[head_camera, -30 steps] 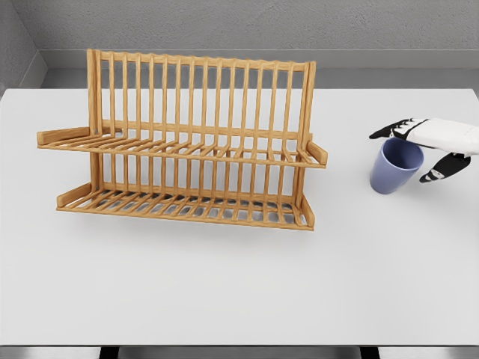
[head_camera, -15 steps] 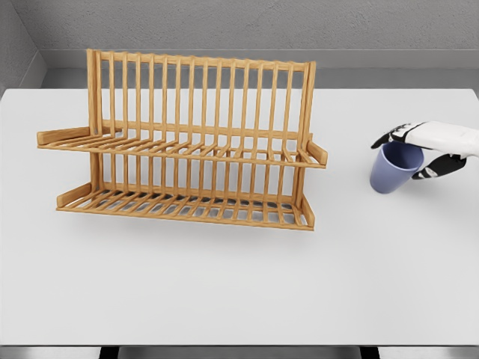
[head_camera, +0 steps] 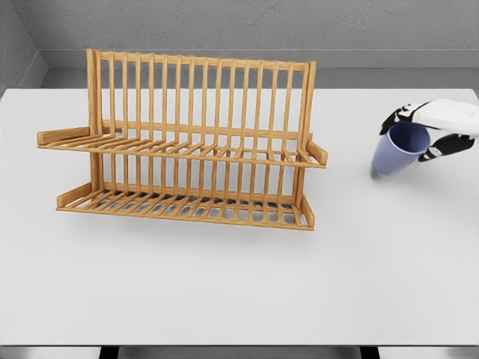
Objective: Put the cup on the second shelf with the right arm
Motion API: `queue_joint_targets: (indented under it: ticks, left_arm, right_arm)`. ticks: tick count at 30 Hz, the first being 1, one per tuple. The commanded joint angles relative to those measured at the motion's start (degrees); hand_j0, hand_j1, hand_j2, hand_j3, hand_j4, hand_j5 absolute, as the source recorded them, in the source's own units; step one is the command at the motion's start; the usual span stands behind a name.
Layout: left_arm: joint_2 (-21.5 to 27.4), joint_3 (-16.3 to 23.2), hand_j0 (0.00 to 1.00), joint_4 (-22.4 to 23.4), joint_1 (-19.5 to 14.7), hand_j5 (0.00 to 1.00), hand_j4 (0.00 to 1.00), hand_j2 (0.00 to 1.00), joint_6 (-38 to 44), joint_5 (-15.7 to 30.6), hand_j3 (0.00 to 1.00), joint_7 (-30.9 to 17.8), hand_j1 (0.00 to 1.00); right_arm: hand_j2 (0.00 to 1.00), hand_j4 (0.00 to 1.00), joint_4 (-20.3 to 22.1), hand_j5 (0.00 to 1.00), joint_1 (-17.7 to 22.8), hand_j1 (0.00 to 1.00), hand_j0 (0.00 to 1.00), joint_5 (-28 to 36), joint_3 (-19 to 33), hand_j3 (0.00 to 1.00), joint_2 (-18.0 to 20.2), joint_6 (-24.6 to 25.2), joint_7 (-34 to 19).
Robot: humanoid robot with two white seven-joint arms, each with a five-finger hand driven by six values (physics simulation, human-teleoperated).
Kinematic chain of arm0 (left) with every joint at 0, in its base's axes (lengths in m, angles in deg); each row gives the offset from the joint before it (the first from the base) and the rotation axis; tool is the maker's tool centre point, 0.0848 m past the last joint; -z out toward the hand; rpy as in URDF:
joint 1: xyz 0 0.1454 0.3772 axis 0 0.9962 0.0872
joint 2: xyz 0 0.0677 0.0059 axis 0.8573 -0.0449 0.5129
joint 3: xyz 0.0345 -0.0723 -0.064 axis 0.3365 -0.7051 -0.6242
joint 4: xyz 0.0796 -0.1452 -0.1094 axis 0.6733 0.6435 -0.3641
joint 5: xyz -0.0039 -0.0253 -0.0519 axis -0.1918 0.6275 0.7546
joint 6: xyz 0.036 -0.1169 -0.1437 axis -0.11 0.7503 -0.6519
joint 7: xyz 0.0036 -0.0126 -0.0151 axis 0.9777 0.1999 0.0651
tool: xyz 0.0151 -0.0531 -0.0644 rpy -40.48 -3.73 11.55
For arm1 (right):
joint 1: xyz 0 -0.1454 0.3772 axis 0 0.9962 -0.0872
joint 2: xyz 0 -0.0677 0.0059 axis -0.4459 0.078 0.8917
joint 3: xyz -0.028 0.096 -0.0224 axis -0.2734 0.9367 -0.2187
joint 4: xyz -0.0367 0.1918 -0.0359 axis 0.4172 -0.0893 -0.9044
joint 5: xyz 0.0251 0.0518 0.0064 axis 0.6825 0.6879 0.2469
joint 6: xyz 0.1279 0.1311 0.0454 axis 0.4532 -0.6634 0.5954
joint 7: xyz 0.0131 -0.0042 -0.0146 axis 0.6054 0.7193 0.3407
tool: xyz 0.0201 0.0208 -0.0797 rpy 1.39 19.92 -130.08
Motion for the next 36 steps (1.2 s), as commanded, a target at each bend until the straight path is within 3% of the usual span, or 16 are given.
queue_joint_targets:
  ticks: [1,5,12,24,25,27,36]
  left_arm:
    - [0.00,0.00,1.00,0.00,0.00,1.00,1.00,1.00,-0.06,-0.01,1.00,-0.02,1.00]
    - [0.00,0.00,1.00,0.00,0.00,1.00,1.00,1.00,-0.06,-0.01,1.00,-0.02,1.00]
    - [0.00,0.00,1.00,0.00,-0.09,1.00,1.00,1.00,-0.06,-0.01,1.00,-0.02,1.00]
    - [0.00,0.00,1.00,0.00,-0.09,1.00,1.00,1.00,-0.06,0.08,1.00,-0.02,1.00]
    - [0.00,0.00,1.00,0.00,0.00,1.00,1.00,1.00,-0.06,-0.01,1.00,-0.02,1.00]
    - [0.00,0.00,1.00,0.00,-0.09,1.00,1.00,1.00,-0.06,0.08,1.00,-0.02,1.00]
    - [0.00,0.00,1.00,0.00,-0.09,1.00,1.00,1.00,-0.06,-0.01,1.00,-0.02,1.00]
  right_arm:
    - [0.60,0.60,0.09,0.60,-0.09,0.60,0.60,0.42,0.18,0.60,0.12,0.15,0.00]
    - [0.59,0.59,1.84,0.59,-1.32,0.59,0.59,0.42,0.70,0.59,0.21,0.15,0.00]
    - [0.59,0.59,6.59,0.59,-1.32,0.59,0.59,0.42,6.68,0.59,1.17,0.15,0.00]
    - [0.59,0.59,7.47,0.59,-3.34,0.59,0.59,0.69,7.74,0.59,2.76,0.15,0.00]
    - [0.59,0.59,7.65,0.59,-3.08,0.59,0.59,0.77,10.28,0.59,3.11,0.15,0.00]
    - [0.59,0.59,10.90,0.59,-2.64,0.59,0.59,0.86,11.16,0.59,4.51,0.15,0.00]
    - [0.59,0.59,20.13,0.59,-2.29,0.59,0.59,0.95,10.99,0.59,4.51,0.15,0.00]
